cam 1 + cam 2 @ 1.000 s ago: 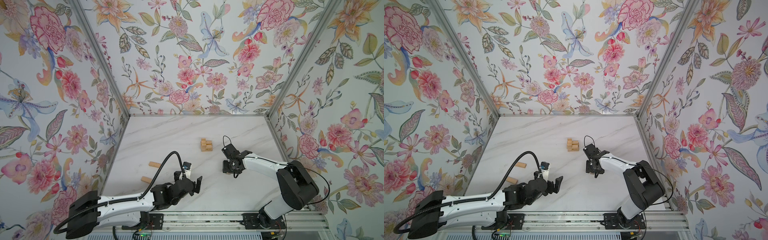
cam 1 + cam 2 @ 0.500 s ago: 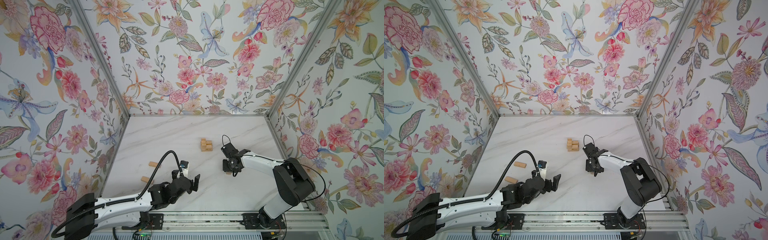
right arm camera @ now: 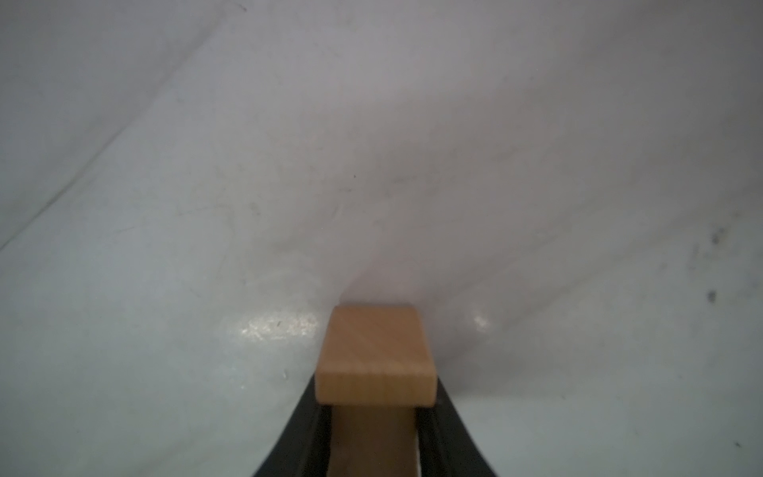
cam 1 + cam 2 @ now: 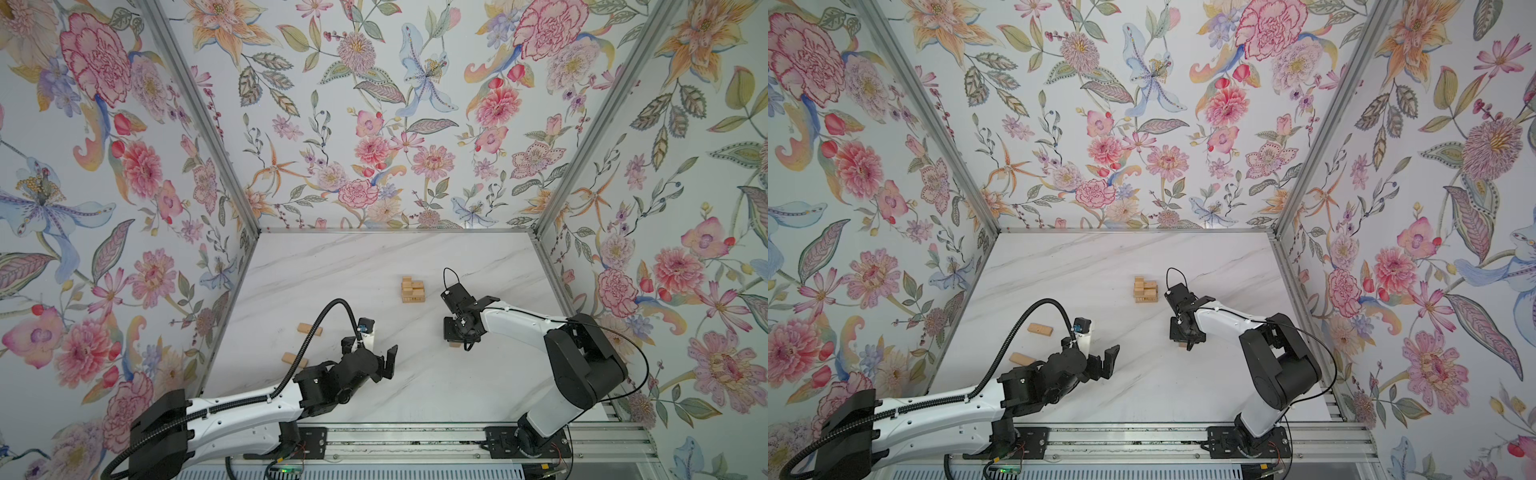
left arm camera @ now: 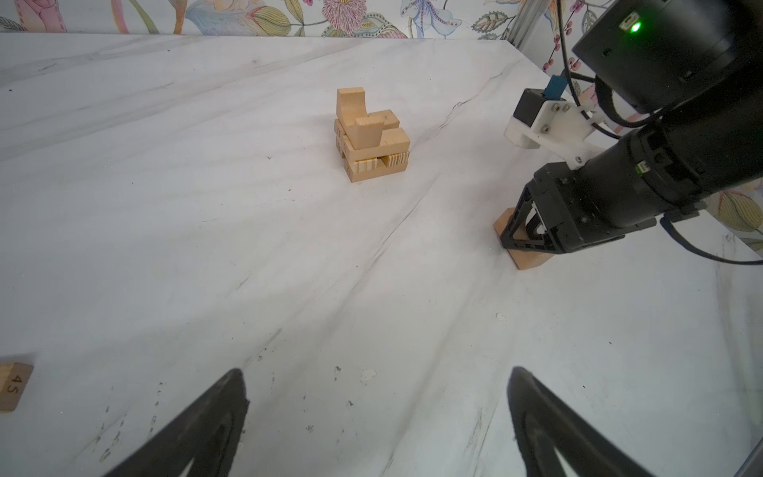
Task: Build the wood block tower
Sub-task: 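Lift and carry the second arch block with the right gripper toward the stack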
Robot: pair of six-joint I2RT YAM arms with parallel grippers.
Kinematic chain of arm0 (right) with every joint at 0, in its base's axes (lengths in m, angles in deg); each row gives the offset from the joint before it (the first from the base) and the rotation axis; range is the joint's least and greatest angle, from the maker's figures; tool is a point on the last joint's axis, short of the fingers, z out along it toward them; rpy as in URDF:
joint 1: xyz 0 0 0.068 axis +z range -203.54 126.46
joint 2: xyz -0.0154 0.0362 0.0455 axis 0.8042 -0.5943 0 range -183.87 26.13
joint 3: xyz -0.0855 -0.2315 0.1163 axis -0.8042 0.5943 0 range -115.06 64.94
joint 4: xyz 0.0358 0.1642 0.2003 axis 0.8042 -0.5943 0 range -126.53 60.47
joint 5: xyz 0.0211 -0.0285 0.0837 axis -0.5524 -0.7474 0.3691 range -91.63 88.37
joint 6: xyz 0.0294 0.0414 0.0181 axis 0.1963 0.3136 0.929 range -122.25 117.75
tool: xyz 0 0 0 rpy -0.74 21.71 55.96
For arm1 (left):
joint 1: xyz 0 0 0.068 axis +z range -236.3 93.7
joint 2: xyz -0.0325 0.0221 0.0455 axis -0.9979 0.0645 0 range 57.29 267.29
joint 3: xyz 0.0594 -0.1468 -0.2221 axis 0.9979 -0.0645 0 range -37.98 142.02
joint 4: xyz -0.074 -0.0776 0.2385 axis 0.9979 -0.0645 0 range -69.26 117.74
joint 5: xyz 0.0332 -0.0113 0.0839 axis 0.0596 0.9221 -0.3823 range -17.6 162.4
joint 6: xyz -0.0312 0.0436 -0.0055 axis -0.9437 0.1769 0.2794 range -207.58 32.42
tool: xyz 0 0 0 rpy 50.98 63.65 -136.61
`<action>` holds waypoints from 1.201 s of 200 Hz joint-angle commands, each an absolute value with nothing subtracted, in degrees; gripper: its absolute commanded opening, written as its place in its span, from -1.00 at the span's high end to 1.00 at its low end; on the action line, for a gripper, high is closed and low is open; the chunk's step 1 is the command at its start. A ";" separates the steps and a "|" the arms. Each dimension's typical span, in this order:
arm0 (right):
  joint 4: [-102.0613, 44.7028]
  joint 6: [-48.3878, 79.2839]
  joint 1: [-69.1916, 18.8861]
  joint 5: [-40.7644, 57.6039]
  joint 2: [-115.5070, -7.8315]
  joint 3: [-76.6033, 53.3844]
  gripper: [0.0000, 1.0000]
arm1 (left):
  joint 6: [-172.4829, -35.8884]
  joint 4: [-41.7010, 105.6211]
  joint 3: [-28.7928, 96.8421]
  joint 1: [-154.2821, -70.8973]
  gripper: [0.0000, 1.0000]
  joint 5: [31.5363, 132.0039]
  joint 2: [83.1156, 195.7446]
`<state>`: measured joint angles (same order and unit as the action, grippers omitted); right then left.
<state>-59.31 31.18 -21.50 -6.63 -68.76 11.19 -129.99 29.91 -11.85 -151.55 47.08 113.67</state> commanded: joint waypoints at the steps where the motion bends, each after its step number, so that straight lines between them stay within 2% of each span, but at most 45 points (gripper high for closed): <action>1: -61.18 30.29 -21.97 -6.15 -69.78 8.51 0.38 | -128.92 27.76 -11.98 -150.45 -0.99 47.11 112.20; 101: -64.88 27.79 -22.42 -4.93 -73.41 -3.44 0.39 | -126.54 24.28 -8.95 -146.21 -0.99 47.36 110.22; 240: -72.09 22.91 -23.91 -0.92 -90.25 -30.22 0.38 | -120.71 24.63 -2.61 -136.41 -0.99 52.72 116.96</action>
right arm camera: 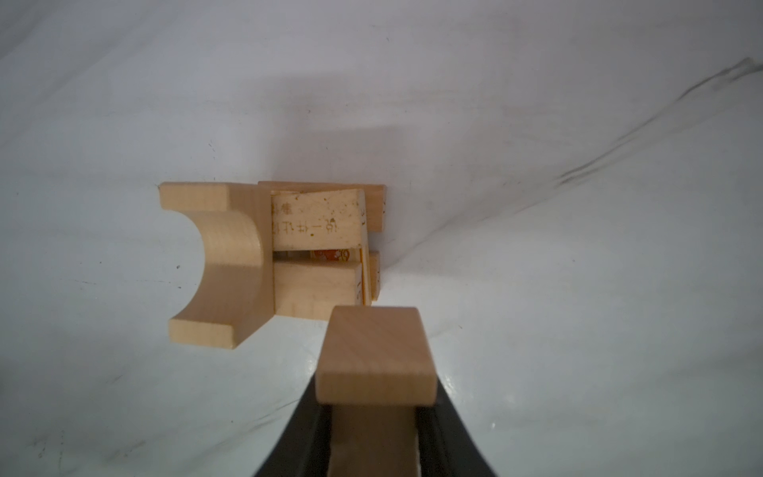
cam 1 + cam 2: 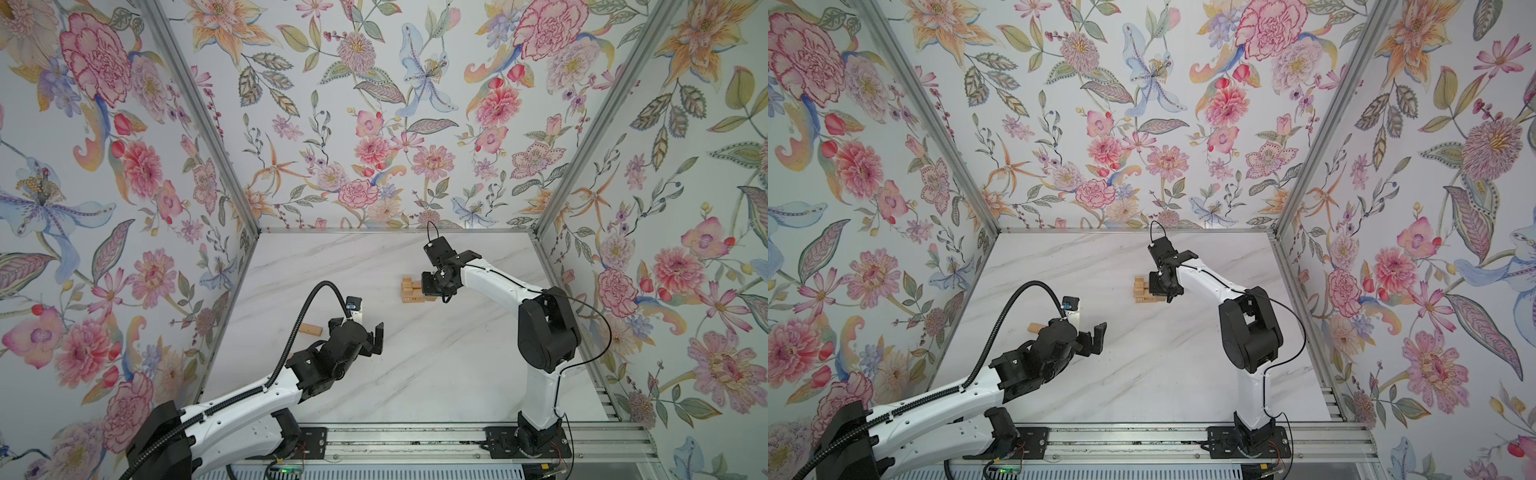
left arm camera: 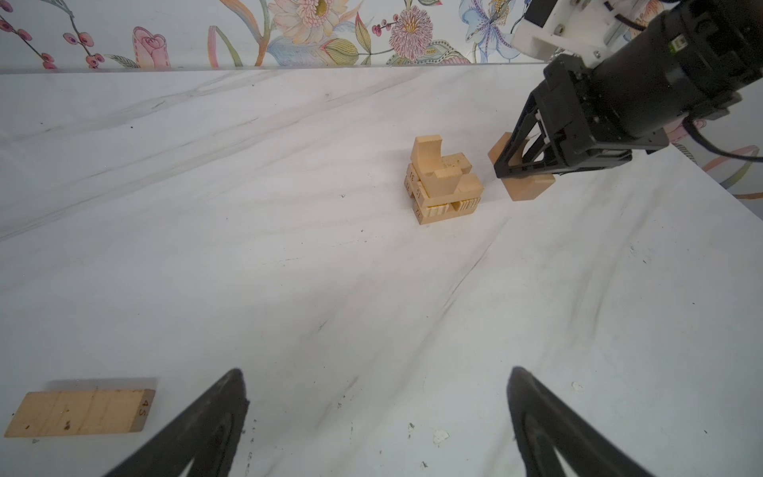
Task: Build the wood block tower
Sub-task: 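Lift and carry the second arch block with the right gripper toward the stack, then lower the arch block with the right gripper beside the first arch on the stack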
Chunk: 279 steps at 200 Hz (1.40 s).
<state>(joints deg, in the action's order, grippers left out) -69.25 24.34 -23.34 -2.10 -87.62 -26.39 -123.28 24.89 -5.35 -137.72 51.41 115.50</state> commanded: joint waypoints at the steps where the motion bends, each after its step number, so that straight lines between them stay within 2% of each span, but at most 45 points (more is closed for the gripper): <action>1: -72.17 22.90 -23.96 -0.92 -90.38 -30.45 0.38 | -120.67 24.65 -2.54 -136.36 -0.98 52.71 117.01; 91: -75.78 22.27 -23.98 1.00 -97.57 -41.15 0.37 | -118.96 24.74 -1.46 -132.99 -0.98 54.53 118.14; 279: -77.51 22.22 -23.48 1.72 -101.42 -45.33 0.34 | -119.07 25.67 -2.99 -130.60 -0.98 56.40 117.85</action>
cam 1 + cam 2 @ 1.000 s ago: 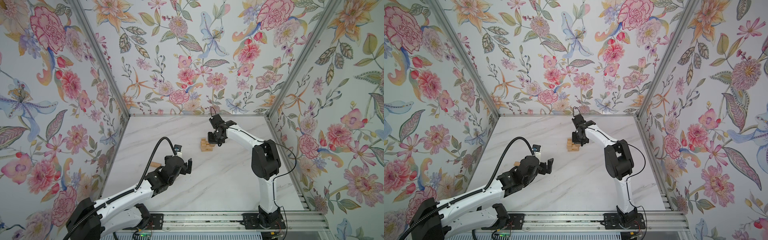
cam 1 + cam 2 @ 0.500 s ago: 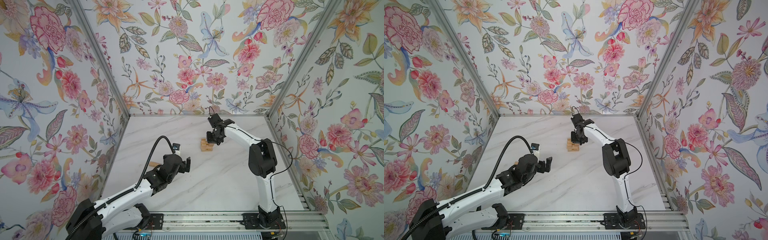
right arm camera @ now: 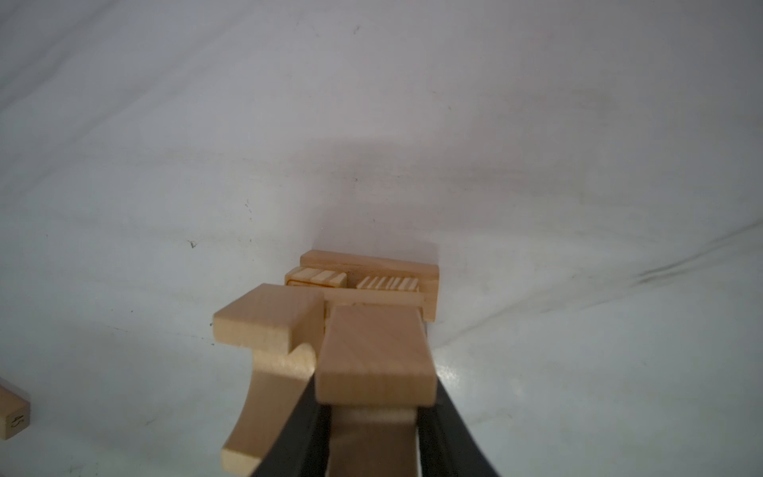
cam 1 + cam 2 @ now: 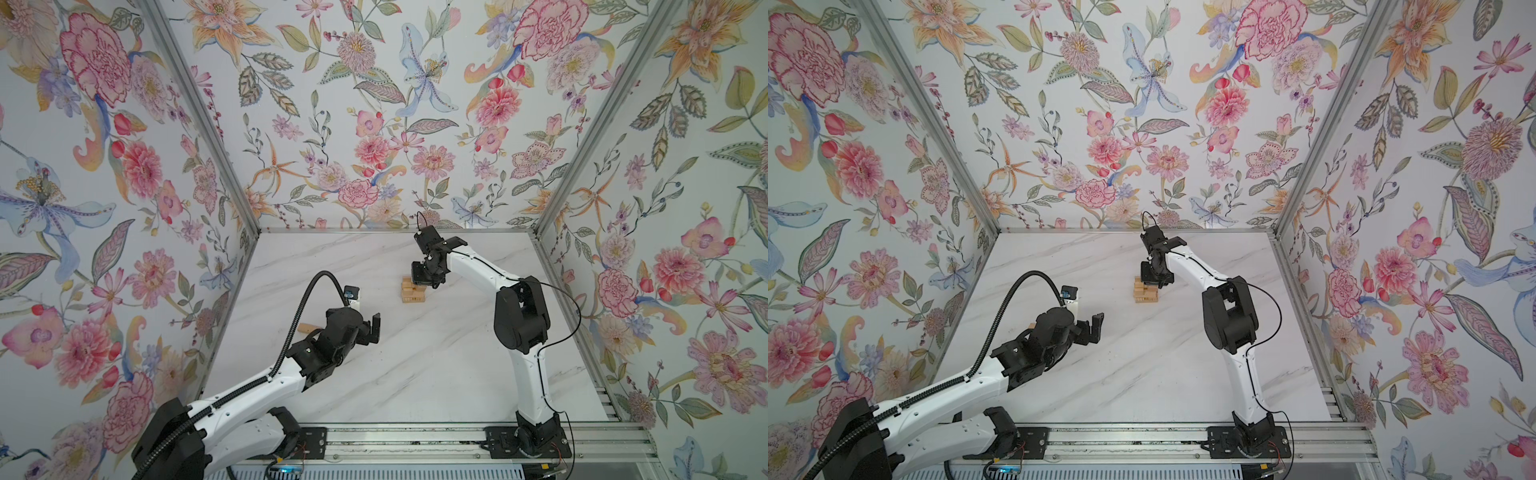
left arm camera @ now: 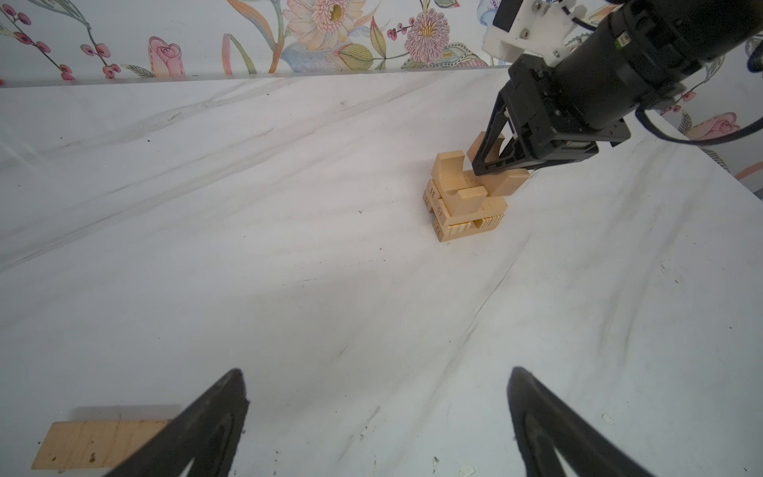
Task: Build the wood block tower
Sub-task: 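Lower the arch block with the right gripper beside the first arch on the stack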
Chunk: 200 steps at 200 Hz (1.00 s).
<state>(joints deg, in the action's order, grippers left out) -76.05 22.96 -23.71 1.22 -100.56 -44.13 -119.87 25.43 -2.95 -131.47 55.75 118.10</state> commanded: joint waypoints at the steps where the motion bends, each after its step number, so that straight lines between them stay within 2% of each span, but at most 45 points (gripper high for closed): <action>1: -77.51 22.16 -23.43 1.71 -101.46 -45.30 0.34 | -119.05 25.65 -2.99 -130.60 -0.99 56.45 117.89; 200: -78.08 22.02 -23.20 1.80 -99.32 -45.18 0.13 | -119.09 24.36 -2.64 -130.25 -0.99 56.06 116.67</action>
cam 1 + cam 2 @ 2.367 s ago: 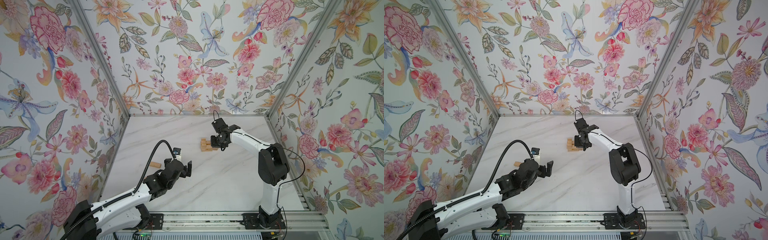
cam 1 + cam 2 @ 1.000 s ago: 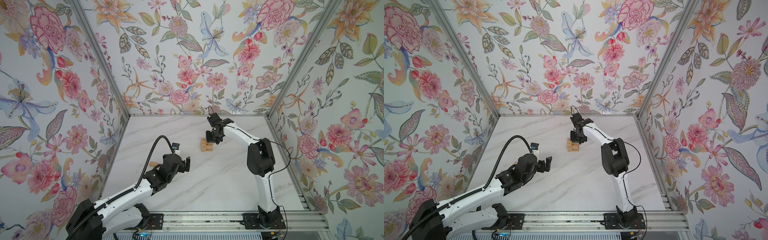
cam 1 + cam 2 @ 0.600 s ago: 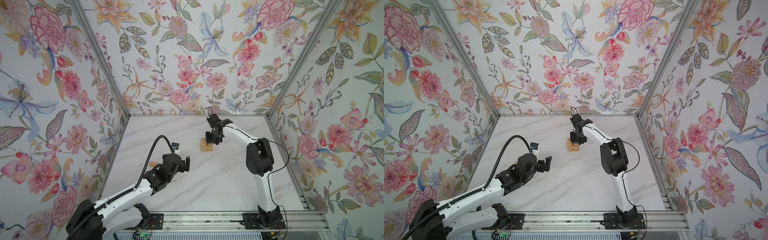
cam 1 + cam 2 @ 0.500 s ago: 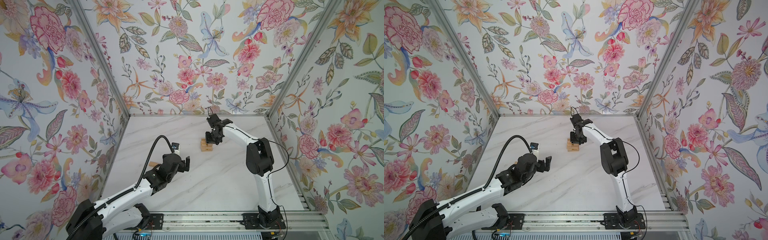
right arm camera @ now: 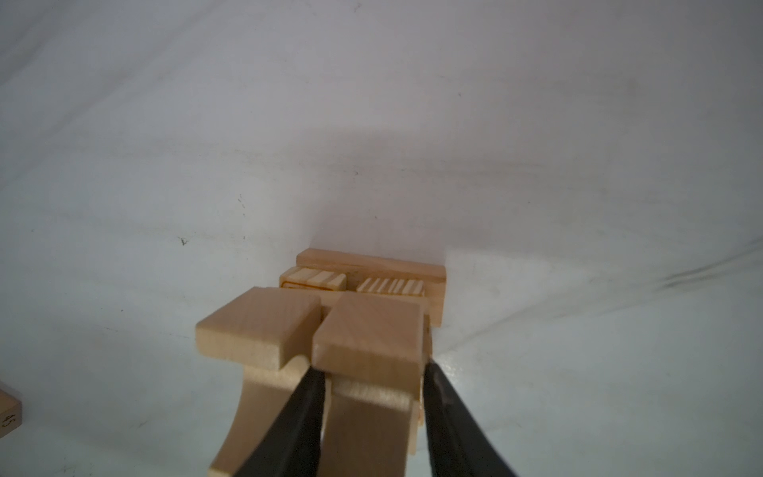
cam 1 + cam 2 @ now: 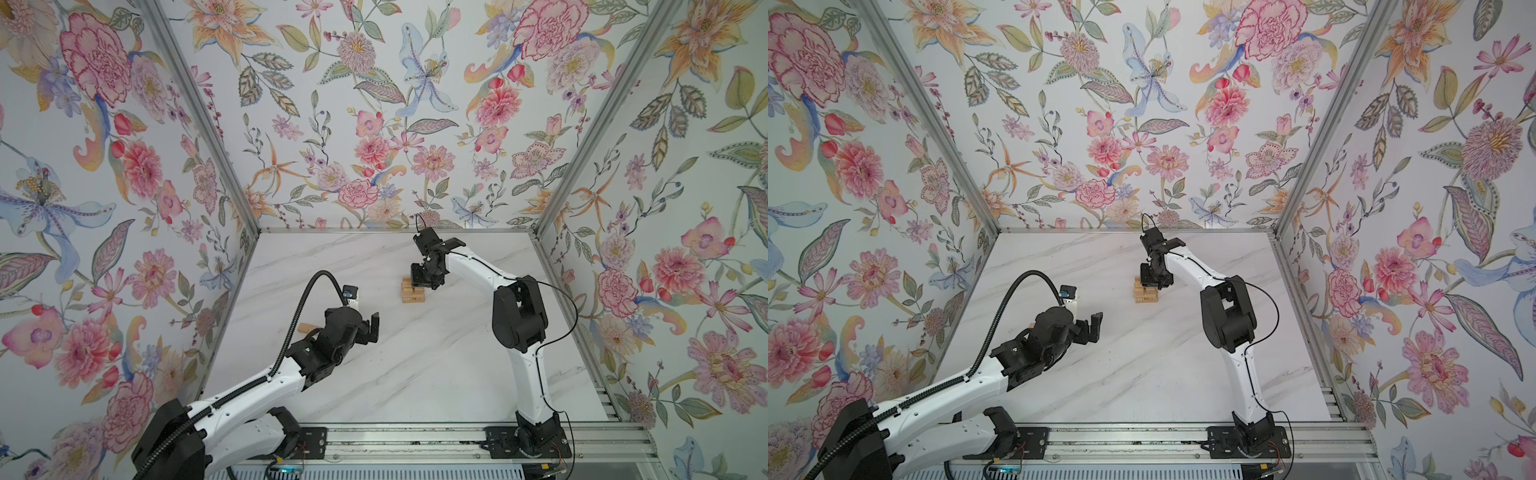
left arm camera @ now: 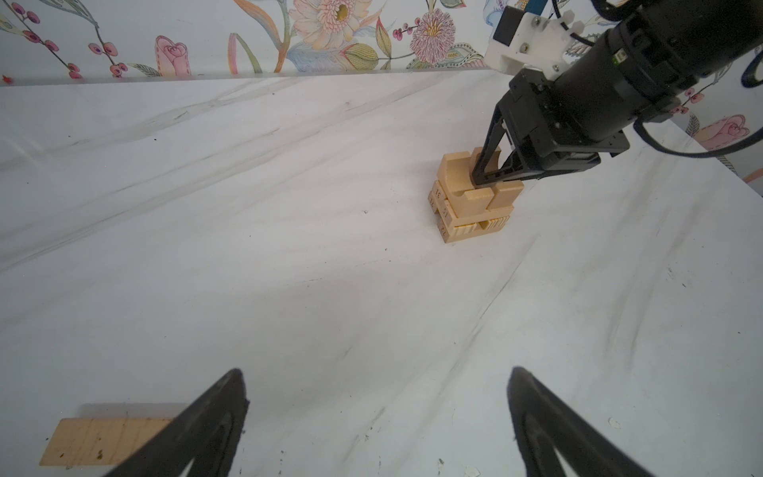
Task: Build the wood block tower
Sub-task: 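Lower the arch block with the right gripper beside the first arch on the stack, then open the right gripper to release the arch block on the stack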
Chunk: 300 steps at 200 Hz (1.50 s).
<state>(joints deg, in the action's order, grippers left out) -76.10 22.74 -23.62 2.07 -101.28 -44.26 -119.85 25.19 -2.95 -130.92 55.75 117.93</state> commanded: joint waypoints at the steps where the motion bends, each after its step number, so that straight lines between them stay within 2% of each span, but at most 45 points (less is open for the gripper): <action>1: -78.11 22.01 -23.16 1.84 -99.26 -45.18 0.13 | -119.11 24.38 -2.64 -130.25 -0.98 56.06 116.64; 110: -79.24 21.74 -22.95 1.32 -95.35 -44.96 -0.01 | -118.56 23.39 -1.75 -130.25 -0.98 56.00 114.47; 138: -79.45 21.75 -22.70 1.07 -94.26 -44.73 -0.17 | -118.41 22.39 -1.58 -130.25 -0.98 55.03 113.46; 169: -80.18 22.01 -22.26 0.59 -94.31 -44.99 -0.67 | -118.65 21.35 -2.15 -130.25 -0.98 54.31 111.67; 180: -80.85 22.18 -21.92 -0.03 -94.62 -45.49 -0.73 | -119.03 21.15 -2.52 -130.29 -0.98 54.20 110.89; 300: -87.83 23.63 -19.35 -5.23 -104.09 -55.71 -0.79 | -118.04 20.62 -4.70 -129.52 -0.98 53.11 108.39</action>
